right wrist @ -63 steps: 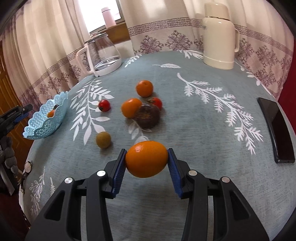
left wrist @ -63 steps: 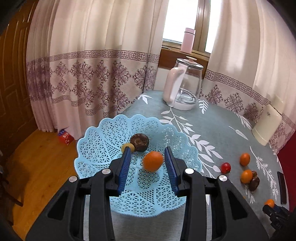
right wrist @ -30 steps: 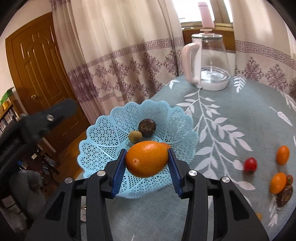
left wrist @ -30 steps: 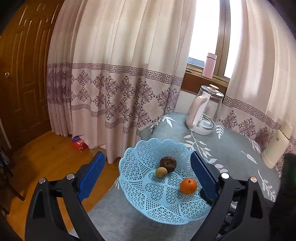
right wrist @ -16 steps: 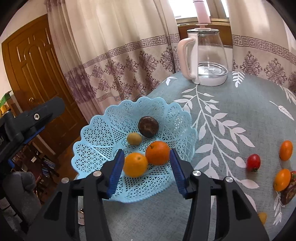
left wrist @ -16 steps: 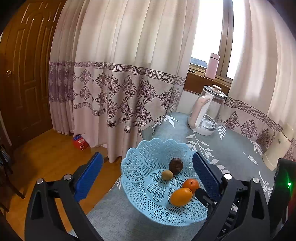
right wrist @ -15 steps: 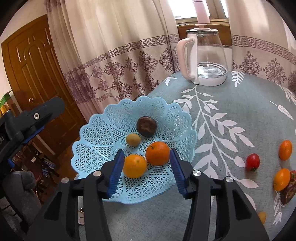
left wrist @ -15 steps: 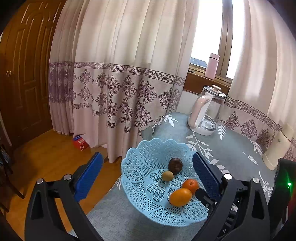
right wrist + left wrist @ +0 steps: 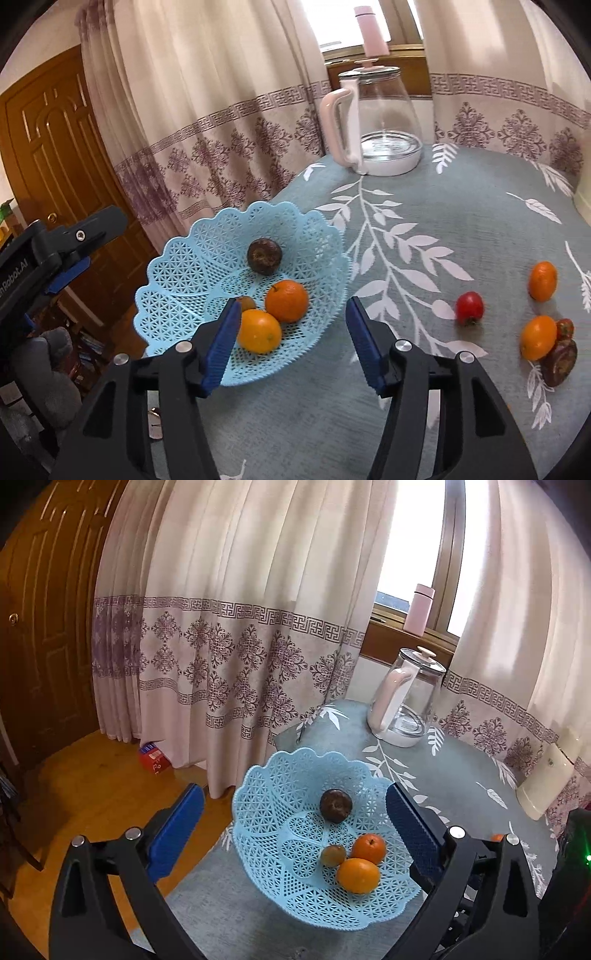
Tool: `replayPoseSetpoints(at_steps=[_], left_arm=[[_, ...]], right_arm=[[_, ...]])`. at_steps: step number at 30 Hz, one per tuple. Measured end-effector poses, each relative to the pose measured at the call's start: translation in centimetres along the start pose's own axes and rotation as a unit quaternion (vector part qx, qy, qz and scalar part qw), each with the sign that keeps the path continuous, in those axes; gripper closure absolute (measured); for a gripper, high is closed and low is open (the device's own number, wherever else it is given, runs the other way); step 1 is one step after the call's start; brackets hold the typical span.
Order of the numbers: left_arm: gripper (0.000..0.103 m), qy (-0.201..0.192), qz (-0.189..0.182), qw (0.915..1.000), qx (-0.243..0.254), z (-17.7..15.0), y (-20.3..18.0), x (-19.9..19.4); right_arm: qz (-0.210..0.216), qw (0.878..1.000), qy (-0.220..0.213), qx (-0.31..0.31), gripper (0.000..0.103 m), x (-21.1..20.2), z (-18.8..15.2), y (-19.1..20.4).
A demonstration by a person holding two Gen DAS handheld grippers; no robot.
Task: Organize fruits
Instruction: 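Move the right gripper over the table toward the dark brown round fruit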
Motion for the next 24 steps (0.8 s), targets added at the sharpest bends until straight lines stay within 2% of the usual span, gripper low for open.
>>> replayPoseSetpoints(at_steps=[24], left_arm=[[0.003,0.009,-0.031,0.9981,0.053,-1.2,-4.8,0.2]], right_arm=[[-0.088,0.993,-0.019,0.077,0.044,-3.3,-1.5,-10.0]])
Point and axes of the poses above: each gripper's, at about its wrist camera, not at the fingertips, and x roughly the way its jaws point, y to its left, z to its top, the point moved 5 cm from there along x, roughly the way its jaws point, and after that the axes turned 8 degrees about -z, right-handed, at the moved point
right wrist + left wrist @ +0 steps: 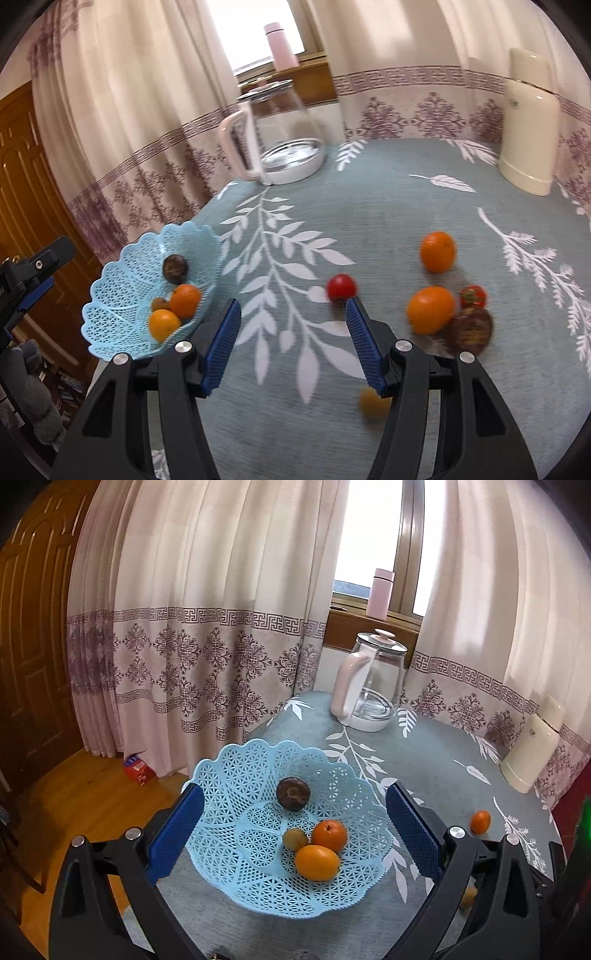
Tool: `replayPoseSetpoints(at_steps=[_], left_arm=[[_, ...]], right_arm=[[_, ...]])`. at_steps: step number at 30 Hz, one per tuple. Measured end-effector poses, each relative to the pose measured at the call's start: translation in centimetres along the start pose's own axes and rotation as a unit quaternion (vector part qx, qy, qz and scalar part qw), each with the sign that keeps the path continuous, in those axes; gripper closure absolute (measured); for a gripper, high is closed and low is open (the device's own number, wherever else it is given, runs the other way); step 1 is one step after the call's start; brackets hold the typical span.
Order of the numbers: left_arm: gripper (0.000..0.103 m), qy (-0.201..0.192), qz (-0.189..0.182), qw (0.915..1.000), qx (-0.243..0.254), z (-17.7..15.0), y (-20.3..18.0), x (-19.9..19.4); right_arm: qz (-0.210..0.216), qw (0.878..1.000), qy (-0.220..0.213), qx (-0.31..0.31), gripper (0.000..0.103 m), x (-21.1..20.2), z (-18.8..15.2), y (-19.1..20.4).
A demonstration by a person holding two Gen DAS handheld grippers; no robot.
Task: Organize fruits
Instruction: 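Move the right gripper over the table toward the dark brown round fruit, then close the right gripper on the dark brown round fruit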
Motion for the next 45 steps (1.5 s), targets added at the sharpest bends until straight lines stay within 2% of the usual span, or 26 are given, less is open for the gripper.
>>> replayPoseSetpoints(at_steps=[12,20,35,43,45], left_arm=[[0.003,0.006,-0.014,0.9998,0.014,-0.4,-1.7,-0.1],[0.003,0.015,-0.022,0.9992,0.030,-1.2,-3.6,0.2],[0.003,0.029,-0.040,0.9970,0.060,-2.4,-6.4,0.6],[0.003,0.036,-0.046,0.9957,0.072,-2.9,-7.5,1.0],[0.003,0.038,-0.047,0.9953,0.075,-3.1,-7.7,1.1]], right_arm=[[-0.080,0.996,-0.009,0.040,0.044,-1.5,-0.4,-7.6],[-0.127,0.991,0.006,0.048,0.044,-0.9,-1.6,-11.1],[-0.138,0.989,0.042,0.018,0.044,2.3,-2.2,-11.1],[-0.128,0.990,0.055,0.005,0.058,3.5,-2.1,-10.9],[-0.127,0.990,0.056,0.006,0.059,3.5,-2.2,-10.9]])
Point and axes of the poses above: each gripper's, at about its wrist camera, not at the fingertips, and x roughly the way its jaws point, y to its left, z to its top, the point moved 5 cm from there along x, roughly the way its jaws point, and after that the axes turned 8 degrees about -z, right-handed, at the moved point
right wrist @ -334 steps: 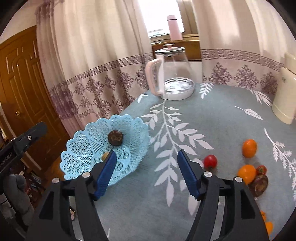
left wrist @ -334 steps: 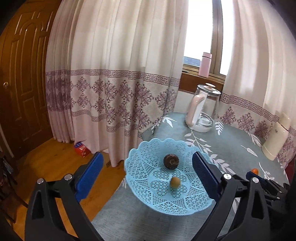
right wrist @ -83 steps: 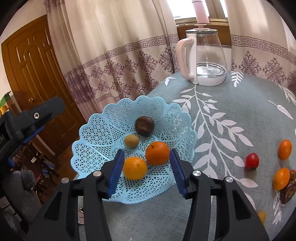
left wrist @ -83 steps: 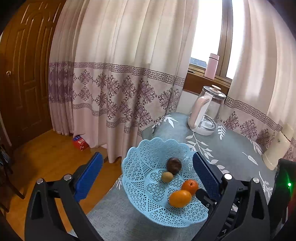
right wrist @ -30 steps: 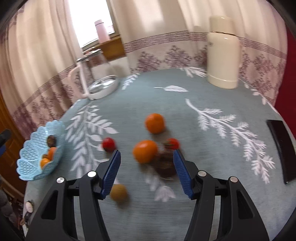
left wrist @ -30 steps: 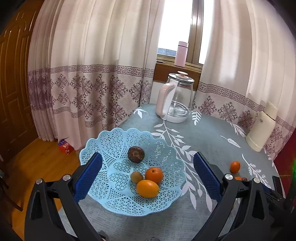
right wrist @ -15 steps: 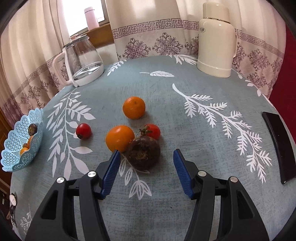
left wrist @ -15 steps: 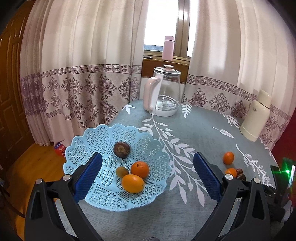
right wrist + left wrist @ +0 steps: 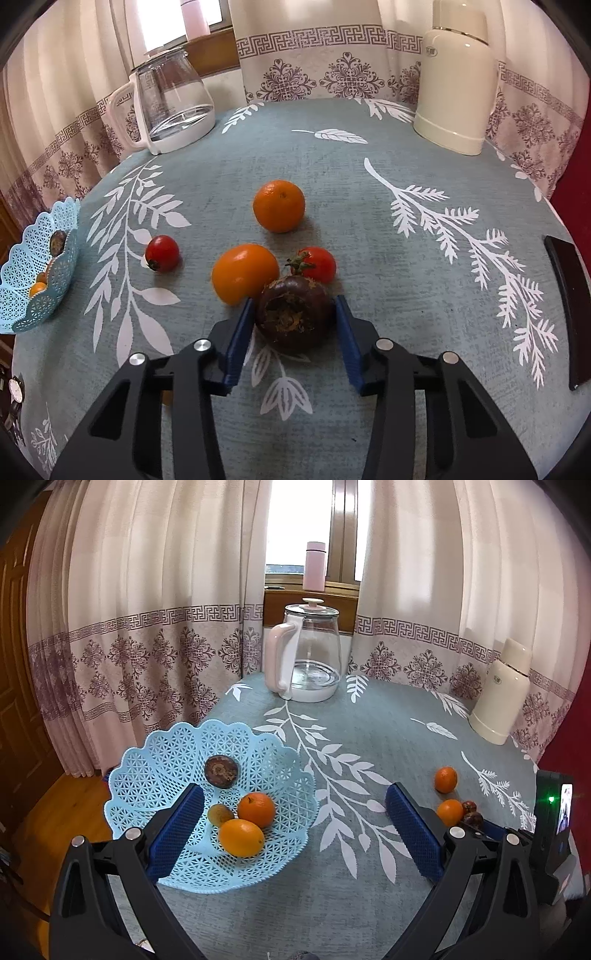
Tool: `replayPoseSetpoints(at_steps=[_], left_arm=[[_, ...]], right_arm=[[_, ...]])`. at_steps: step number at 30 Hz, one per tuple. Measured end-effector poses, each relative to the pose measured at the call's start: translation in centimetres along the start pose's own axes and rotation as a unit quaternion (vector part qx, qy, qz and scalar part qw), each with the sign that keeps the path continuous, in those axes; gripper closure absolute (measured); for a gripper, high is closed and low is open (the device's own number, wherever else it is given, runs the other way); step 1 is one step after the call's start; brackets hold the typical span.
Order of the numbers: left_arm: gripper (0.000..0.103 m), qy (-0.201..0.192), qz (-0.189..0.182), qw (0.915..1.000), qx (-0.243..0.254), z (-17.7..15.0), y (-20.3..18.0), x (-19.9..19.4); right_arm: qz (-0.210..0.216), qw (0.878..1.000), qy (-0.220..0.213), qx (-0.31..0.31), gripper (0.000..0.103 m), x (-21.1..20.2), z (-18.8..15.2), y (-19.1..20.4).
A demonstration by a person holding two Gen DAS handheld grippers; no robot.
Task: Organize fruits
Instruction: 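Close the right gripper on the dark brown round fruit, then grasp the yellow-brown round fruit with the left gripper while the right holds the dark brown fruit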
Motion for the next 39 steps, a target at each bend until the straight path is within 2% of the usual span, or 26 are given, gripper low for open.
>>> replayPoseSetpoints(at_steps=[6,16,22,28,39], left_arm=[[0.003,0.005,-0.002,1.0000,0.008,-0.3,-0.8,0.5],[0.003,0.019,-0.012,0.9991,0.034,-1.6,-3.0,1.5],[0.003,0.044,-0.047,0.9962,0.059,-3.3,-6.1,2.9],[0.004,0.082,-0.097,0.9876,0.093,-6.0,-10.0,4.5],[0.037,0.157,-0.149,0.9742,0.064,-9.3,-12.0,7.9]], right_arm=[[0.003,1.000,-0.001,0.004,0.059,-0.3,-0.2,-0.4],[-0.004,1.000,-0.007,0.029,0.059,-1.5,-1.0,-3.2],[-0.007,0.999,-0.012,0.040,0.059,-2.2,-1.6,-4.7],[-0.004,0.999,-0.019,0.040,0.059,-2.8,-1.9,-5.5],[0.015,0.999,-0.009,0.047,0.059,-2.3,-2.5,-5.8]])
Point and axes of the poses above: each gripper's, at about its wrist camera, not at the fingertips, and x roughly the way its jaws point, y to its left, z to its top, the point moved 5 cm from there along x, roughly the way its jaws point, and after that the axes turned 8 degrees about -z, right-handed, at the moved point
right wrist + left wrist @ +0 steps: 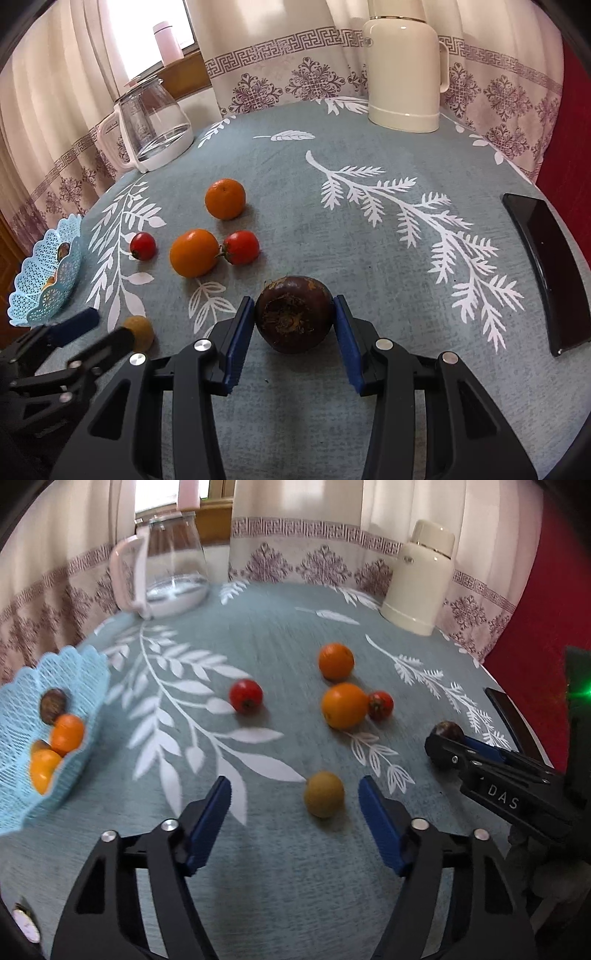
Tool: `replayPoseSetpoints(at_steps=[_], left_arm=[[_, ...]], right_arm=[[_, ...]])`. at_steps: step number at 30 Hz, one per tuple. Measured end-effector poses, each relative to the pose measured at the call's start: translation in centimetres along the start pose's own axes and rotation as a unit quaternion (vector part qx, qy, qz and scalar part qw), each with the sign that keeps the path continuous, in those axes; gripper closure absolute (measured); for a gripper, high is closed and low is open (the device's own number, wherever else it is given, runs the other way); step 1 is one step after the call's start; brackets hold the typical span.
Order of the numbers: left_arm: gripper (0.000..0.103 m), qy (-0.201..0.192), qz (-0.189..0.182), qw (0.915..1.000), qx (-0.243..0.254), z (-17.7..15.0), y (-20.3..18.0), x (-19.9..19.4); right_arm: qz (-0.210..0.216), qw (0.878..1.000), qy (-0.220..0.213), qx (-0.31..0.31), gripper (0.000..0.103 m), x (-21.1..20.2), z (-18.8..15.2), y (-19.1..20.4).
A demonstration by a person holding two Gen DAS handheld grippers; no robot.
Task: Organize fruits
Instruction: 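Grasp the yellow-brown round fruit with the left gripper while the right holds the dark brown fruit, then carry the yellow-brown fruit into the blue basket with the left gripper and release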
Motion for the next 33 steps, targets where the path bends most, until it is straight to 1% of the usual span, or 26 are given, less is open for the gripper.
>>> replayPoseSetpoints(at_steps=[5,6,7,9,11,15,22,28,33], left_arm=[[0.050,0.021,-0.017,0.9995,-0.014,-0.2,-0.1,1.4],[0.056,0.021,-0.016,0.9995,-0.016,-0.2,-0.1,1.6],[0.058,0.021,-0.016,0.9995,-0.016,-0.1,-0.1,1.7],[0.071,0.021,-0.025,0.9993,-0.018,-0.1,-0.3,1.8],[0.077,0.022,-0.031,0.9991,-0.018,0.0,-0.4,1.9],[0.077,0.019,-0.033,0.9990,-0.021,-0.1,-0.3,1.7],[0.077,0.001,-0.027,0.9993,-0.027,0.4,0.2,0.4],[0.077,-0.027,-0.005,0.9992,-0.028,1.3,1.0,-1.8],[0.077,-0.059,0.029,0.9972,-0.037,2.4,2.8,-4.3]], right_arm=[[0.007,1.000,0.002,0.005,0.059,0.1,-0.1,-0.1],[0.008,1.000,0.003,0.006,0.059,0.2,-0.1,-0.1],[0.009,1.000,0.003,0.007,0.059,0.2,-0.1,-0.1],[0.010,1.000,0.003,0.007,0.059,0.2,-0.1,-0.1],[0.012,1.000,0.003,0.009,0.059,0.3,-0.2,-0.2],[0.014,1.000,0.003,0.010,0.059,0.3,-0.2,-0.2],[0.012,1.000,0.002,0.009,0.059,0.2,-0.1,-0.2],[0.012,1.000,0.002,0.009,0.059,0.2,-0.1,-0.2],[0.010,1.000,0.002,0.010,0.059,0.2,-0.1,-0.1]])
Point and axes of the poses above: each gripper's, at about its wrist camera, not at the fingertips, and x roughly the way its jaws point, y to its left, z to its top, the point moved 5 cm from there along x, roughly the way its jaws point, and after that the axes turned 8 degrees about -z, right-handed, at the moved point
